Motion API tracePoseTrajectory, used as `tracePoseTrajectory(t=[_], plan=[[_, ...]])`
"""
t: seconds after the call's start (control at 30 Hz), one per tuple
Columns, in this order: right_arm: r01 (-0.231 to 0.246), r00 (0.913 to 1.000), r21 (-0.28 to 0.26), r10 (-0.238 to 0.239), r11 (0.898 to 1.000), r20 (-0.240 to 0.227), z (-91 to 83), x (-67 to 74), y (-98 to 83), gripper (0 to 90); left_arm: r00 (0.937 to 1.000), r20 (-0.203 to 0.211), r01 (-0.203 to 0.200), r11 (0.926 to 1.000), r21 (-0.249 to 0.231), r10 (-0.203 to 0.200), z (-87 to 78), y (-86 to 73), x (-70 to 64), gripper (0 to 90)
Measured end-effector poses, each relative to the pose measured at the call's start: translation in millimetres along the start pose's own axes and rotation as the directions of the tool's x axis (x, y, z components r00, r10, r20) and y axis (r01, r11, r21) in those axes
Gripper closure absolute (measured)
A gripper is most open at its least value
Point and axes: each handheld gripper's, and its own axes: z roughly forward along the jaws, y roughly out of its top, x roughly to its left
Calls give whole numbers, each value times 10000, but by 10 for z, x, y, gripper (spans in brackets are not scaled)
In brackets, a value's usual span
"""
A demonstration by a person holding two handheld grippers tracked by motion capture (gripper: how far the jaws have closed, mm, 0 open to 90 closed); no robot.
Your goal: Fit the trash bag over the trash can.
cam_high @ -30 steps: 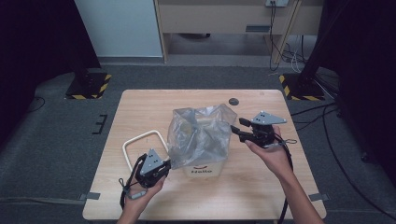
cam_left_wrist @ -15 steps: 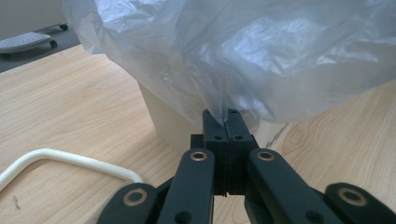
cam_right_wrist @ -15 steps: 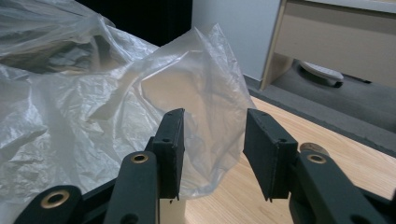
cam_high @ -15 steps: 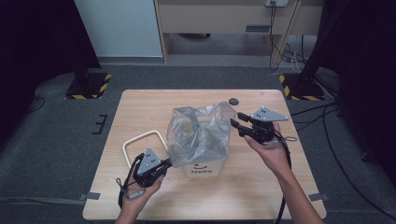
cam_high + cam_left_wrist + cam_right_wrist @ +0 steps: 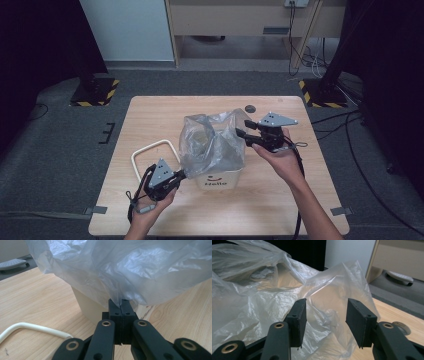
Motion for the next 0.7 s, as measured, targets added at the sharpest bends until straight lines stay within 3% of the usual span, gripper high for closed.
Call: tracePoseTrajectory(t=[0.13, 0.37, 0.5, 0.7], plan=[[3, 9999, 207, 1, 9998, -167, 69, 22, -2, 519, 10000, 40, -39, 10000, 9, 39, 8, 5, -6, 900], [385, 9991, 1082, -364, 9934, -210, 121, 15, -78, 882, 10000, 52, -14, 10000, 1, 14, 1, -2, -4, 900], [552, 9985, 1296, -546, 9900, -83, 106, 8, -117, 900, 10000, 78, -46, 10000, 39, 46, 10, -10, -14, 900], [427, 9990, 1424, -442, 9889, 77, 71, -38, -165, 900, 10000, 43, -74, 9998, 176, 73, -4, -48, -8, 900]])
